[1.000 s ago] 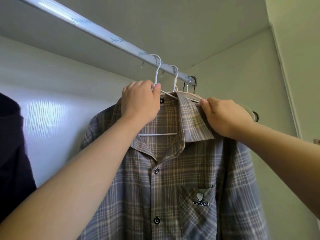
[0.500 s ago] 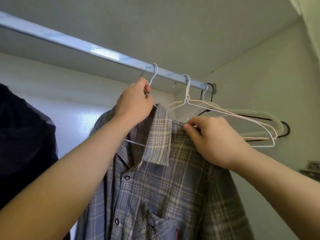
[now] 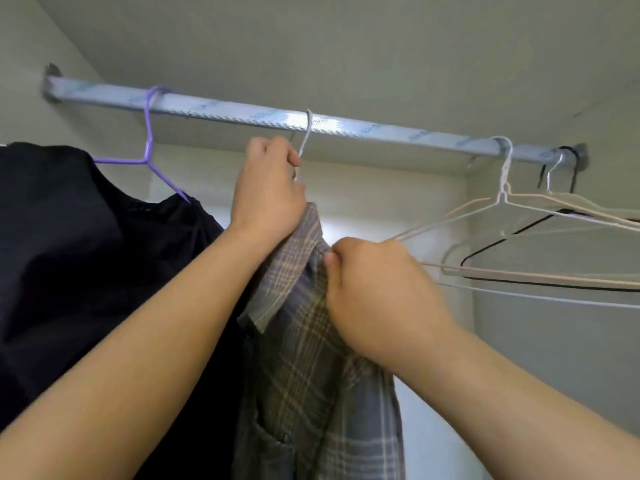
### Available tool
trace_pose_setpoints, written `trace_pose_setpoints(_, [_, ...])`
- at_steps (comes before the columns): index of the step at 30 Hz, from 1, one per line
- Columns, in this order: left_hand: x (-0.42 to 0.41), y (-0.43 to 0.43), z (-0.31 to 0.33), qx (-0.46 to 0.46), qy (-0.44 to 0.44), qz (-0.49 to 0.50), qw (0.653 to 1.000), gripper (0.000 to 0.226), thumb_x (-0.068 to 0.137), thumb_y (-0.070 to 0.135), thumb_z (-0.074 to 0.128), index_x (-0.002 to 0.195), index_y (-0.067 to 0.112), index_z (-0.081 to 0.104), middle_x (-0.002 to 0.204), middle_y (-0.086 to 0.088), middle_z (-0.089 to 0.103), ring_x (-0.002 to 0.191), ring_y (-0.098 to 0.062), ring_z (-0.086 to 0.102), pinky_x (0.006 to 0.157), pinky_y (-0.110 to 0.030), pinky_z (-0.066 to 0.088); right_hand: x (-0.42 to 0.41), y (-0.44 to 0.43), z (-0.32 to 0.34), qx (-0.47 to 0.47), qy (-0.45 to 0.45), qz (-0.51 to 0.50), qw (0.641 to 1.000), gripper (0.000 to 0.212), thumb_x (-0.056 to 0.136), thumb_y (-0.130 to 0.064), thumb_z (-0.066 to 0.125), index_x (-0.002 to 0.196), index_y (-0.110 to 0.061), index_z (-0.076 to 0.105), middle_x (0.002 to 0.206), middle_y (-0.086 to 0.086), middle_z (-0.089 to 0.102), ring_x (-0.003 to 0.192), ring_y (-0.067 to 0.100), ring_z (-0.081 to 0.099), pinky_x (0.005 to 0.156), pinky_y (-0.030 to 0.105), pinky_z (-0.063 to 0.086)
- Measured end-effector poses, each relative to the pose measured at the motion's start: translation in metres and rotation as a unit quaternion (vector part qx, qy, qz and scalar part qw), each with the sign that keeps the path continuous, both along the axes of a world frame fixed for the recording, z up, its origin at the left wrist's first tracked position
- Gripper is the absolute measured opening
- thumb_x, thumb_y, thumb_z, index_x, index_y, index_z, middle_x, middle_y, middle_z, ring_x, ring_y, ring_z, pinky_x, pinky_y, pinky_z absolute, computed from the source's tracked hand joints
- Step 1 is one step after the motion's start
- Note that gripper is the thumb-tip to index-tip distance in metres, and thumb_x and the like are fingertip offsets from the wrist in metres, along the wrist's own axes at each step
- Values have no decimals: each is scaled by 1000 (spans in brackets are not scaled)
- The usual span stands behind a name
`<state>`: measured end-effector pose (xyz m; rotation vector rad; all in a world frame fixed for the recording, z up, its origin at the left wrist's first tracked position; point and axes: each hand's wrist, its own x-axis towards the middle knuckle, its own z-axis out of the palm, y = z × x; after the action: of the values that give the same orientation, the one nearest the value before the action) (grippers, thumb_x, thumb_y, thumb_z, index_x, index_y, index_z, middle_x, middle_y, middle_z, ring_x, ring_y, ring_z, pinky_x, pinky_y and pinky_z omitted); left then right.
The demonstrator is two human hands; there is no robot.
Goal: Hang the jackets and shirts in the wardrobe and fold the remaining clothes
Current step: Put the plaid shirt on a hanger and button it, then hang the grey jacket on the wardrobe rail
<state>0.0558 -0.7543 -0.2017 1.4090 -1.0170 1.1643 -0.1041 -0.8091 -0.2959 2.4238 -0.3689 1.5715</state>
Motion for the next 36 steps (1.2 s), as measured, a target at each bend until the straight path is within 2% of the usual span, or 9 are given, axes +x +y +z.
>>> trace_pose_setpoints(3, [-52, -20, 8, 26, -136, -25, 990, 29, 77, 4, 66, 94, 26, 58, 105, 3, 55, 95, -23, 56, 83, -35, 46, -18, -15, 4, 29, -45, -33, 998, 46, 102, -51, 27, 66, -25, 39, 64, -5, 38, 67, 32, 41, 59, 38, 32])
trace_pose_setpoints(5, [-98, -48, 19, 173, -149, -42, 973, 24, 79, 3, 62, 83, 27, 62, 88, 4, 65, 92, -23, 66, 82, -36, 54, -44, -40, 5, 30, -97, -81, 992, 42, 100, -49, 28, 69, -24, 41, 72, -3, 47, 72, 32, 45, 59, 37, 32])
trace_pose_setpoints(8, [-157, -93, 37, 492, -60, 19, 868, 15, 95, 13, 67, 109, 8, 71, 100, -7, 75, 96, -24, 74, 89, -38, 60, -95, -85, -1, -23, -151, -195, 969, 22, 95, -39, 41, 91, -26, 59, 94, -3, 58, 89, 27, 54, 61, 35, 39])
trace_pose_setpoints(11, [-189, -121, 57, 614, 28, -5, 788, 37, 103, 24, 60, 130, -3, 60, 125, -13, 69, 112, -27, 69, 103, -43, 53, -139, -124, -3, -69, -182, -287, 938, 15, 85, -17, 64, 99, -14, 68, 100, 9, 60, 94, 37, 55, 66, 39, 45])
trace_pose_setpoints(14, [-210, -137, 69, 584, 63, -89, 805, 37, 105, 21, 56, 133, -3, 57, 125, -12, 68, 112, -25, 68, 106, -39, 50, -173, -153, 8, -72, -189, -400, 894, 25, 82, -12, 68, 106, -7, 70, 104, 17, 62, 94, 42, 54, 73, 44, 42])
trace_pose_setpoints(19, [-195, -142, 70, 548, 4, -4, 837, 21, 108, 14, 43, 116, 3, 59, 110, -12, 70, 97, -25, 62, 100, -33, 51, -192, -175, 18, -25, -82, -509, 856, 32, 98, -37, 53, 120, -17, 65, 115, 9, 68, 110, 36, 56, 90, 42, 39])
trace_pose_setpoints(24, [-131, -154, 66, 407, -44, -21, 912, 20, 97, 4, 52, 113, -2, 62, 84, -15, 77, 79, -27, 76, 86, -44, 62, -188, -174, 16, -63, -84, -475, 874, 12, 90, -14, 69, 78, -11, 67, 68, 8, 64, 67, 36, 58, 63, 36, 40])
trace_pose_setpoints(32, [-110, -169, 49, 339, -114, -60, 932, 32, 93, 36, 69, 121, 20, 65, 121, -4, 65, 110, -30, 63, 96, -41, 54, -179, -160, 23, -35, -94, -443, 891, 11, 92, -4, 60, 101, -7, 56, 93, 13, 49, 69, 30, 34, 50, 31, 21])
trace_pose_setpoints(36, [-136, -169, 48, 324, -103, -51, 939, 8, 92, 22, 63, 100, 18, 61, 109, -6, 63, 92, -30, 59, 75, -34, 49, -180, -143, 35, -29, -94, -466, 879, 19, 90, -2, 52, 107, -9, 54, 98, 11, 47, 77, 29, 37, 55, 33, 28])
